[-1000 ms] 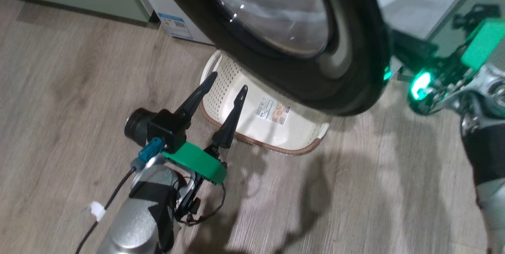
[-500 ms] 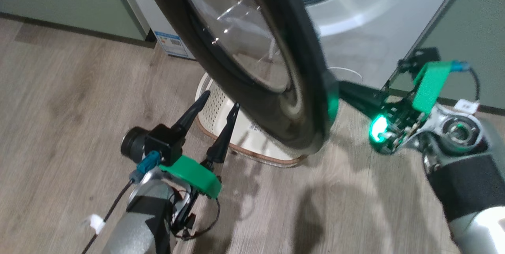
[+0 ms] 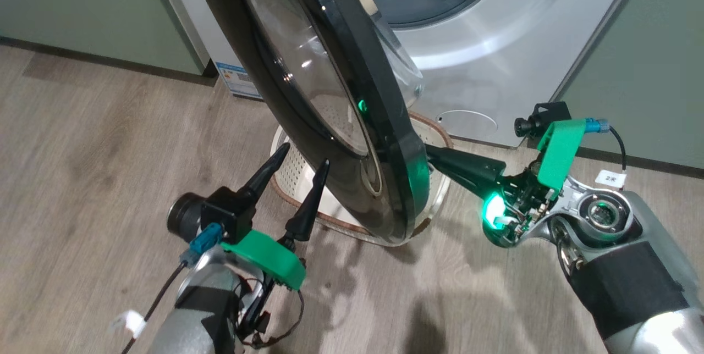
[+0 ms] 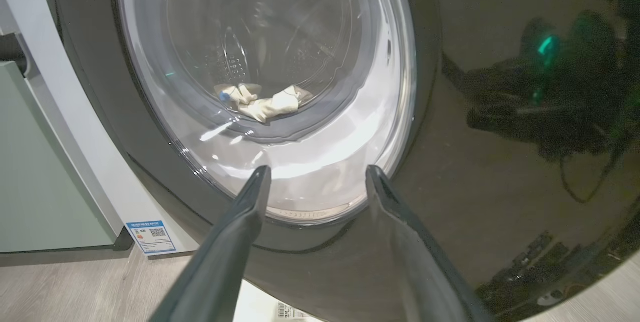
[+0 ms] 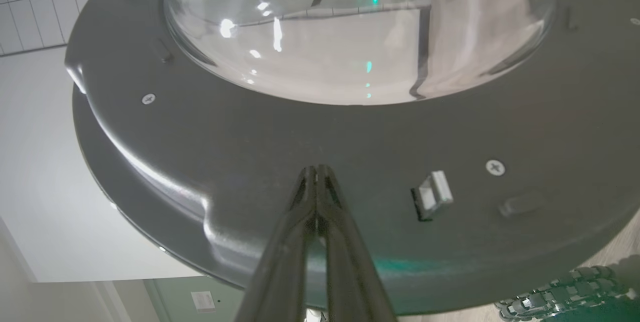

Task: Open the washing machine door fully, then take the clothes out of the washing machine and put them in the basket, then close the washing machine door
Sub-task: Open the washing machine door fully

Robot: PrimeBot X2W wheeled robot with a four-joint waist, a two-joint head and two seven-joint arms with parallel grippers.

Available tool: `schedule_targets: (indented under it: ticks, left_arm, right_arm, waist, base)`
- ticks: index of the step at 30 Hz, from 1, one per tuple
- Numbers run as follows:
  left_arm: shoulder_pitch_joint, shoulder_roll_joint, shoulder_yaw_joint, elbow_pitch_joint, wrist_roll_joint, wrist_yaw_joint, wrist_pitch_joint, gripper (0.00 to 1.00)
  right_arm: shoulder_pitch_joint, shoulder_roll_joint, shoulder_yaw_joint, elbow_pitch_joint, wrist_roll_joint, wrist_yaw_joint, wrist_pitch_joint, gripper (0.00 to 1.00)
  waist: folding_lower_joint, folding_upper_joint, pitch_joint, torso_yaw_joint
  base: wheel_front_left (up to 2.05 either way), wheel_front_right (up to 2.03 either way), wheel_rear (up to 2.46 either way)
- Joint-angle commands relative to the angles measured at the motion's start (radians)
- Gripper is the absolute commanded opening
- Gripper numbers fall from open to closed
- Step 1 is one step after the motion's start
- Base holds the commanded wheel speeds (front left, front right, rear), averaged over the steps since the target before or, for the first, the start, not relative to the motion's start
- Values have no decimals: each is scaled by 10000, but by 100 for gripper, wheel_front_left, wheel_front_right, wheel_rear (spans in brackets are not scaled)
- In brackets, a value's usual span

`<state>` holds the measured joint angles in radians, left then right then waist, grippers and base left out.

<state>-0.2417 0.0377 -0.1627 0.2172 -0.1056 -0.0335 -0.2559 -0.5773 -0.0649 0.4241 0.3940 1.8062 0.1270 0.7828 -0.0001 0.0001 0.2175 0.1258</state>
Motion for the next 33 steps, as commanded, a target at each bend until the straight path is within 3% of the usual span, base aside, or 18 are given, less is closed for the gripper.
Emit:
schedule_targets:
  ticks: [1, 20, 21, 22, 23, 33]
  left_arm:
    - [-154, 126, 374, -296, 71, -6, -59, 100]
    - [8, 126, 445, -225, 3, -4, -59, 100]
    - [25, 126, 453, -223, 9, -3, -59, 100]
    - [25, 126, 453, -223, 9, -3, -59, 100]
    - [39, 126, 461, -221, 14, -3, -59, 100]
    - [159, 149, 560, -135, 35, 19, -59, 100]
  right_arm:
    - [-26, 146, 87, -365, 122, 37, -114, 0]
    - [981, -246, -942, -1177, 394, 37, -1409, 0]
    - [1090, -276, -988, -1267, 369, 37, -1472, 31]
    - [1090, -276, -988, -1267, 369, 37, -1472, 31]
    - [1205, -299, -1031, -1362, 350, 37, -1524, 100]
    - [2128, -280, -1507, -2060, 174, 37, -2223, 100]
  waist:
    - [1, -1, -10, -17]
    - [1, -1, -273, -278]
    - [1, -1, -287, -300]
    - [1, -1, -287, -300]
    - [1, -1, -299, -322]
    - [1, -1, -528, -552]
  base:
    - [0, 0, 0]
    - [0, 0, 0]
    - [0, 0, 0]
    - [0, 0, 0]
    - [0, 0, 0]
    - [0, 0, 0]
